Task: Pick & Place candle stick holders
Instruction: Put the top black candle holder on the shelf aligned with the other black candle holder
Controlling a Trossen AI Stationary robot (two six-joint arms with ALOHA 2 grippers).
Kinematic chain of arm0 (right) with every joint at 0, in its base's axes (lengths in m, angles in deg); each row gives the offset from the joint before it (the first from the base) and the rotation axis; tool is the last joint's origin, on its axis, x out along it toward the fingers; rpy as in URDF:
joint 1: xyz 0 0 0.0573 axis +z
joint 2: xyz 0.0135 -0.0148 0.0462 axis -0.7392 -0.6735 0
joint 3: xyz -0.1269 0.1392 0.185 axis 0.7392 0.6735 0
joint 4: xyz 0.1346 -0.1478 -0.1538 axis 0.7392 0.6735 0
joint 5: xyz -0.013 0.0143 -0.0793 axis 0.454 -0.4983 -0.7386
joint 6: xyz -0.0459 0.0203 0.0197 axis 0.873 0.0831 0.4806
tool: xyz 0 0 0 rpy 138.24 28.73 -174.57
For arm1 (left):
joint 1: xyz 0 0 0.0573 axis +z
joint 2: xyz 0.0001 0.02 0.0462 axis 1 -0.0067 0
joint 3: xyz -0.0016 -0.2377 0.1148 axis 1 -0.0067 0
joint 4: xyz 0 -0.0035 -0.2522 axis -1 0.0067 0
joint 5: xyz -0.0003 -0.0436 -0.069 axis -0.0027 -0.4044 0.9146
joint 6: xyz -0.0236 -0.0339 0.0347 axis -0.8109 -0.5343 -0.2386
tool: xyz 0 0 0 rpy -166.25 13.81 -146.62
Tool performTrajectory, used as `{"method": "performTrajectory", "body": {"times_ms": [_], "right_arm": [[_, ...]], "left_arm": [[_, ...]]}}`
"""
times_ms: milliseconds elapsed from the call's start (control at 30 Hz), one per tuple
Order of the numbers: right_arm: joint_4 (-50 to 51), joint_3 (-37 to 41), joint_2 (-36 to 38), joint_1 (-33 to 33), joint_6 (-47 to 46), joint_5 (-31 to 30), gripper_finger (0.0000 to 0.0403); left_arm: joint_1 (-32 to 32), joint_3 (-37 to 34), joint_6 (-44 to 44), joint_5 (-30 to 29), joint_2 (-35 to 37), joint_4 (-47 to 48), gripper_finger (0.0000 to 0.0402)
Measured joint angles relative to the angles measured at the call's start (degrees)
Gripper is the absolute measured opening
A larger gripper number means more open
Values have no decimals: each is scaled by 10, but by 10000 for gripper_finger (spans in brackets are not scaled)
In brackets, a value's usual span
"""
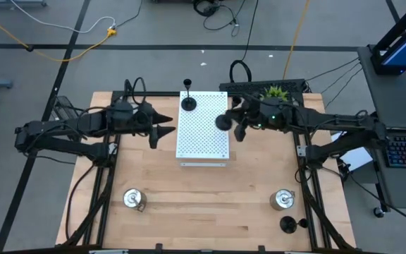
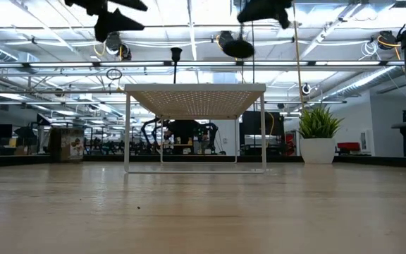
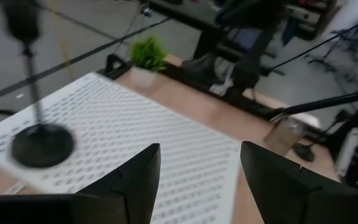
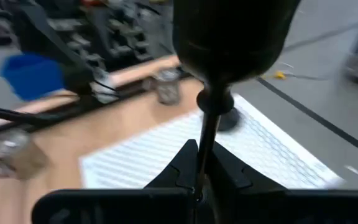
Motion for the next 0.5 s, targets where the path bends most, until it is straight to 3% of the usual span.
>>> {"method": "performTrajectory", "body": {"times_ms": [233, 500], "right_arm": [[-105, -21, -63, 13, 2, 101, 8], [-106, -84, -133, 25, -1, 169, 8]], "left_arm": [[-54, 0, -9, 0, -47, -52, 230], [-92, 22, -13, 16, -102, -75, 230]]}}
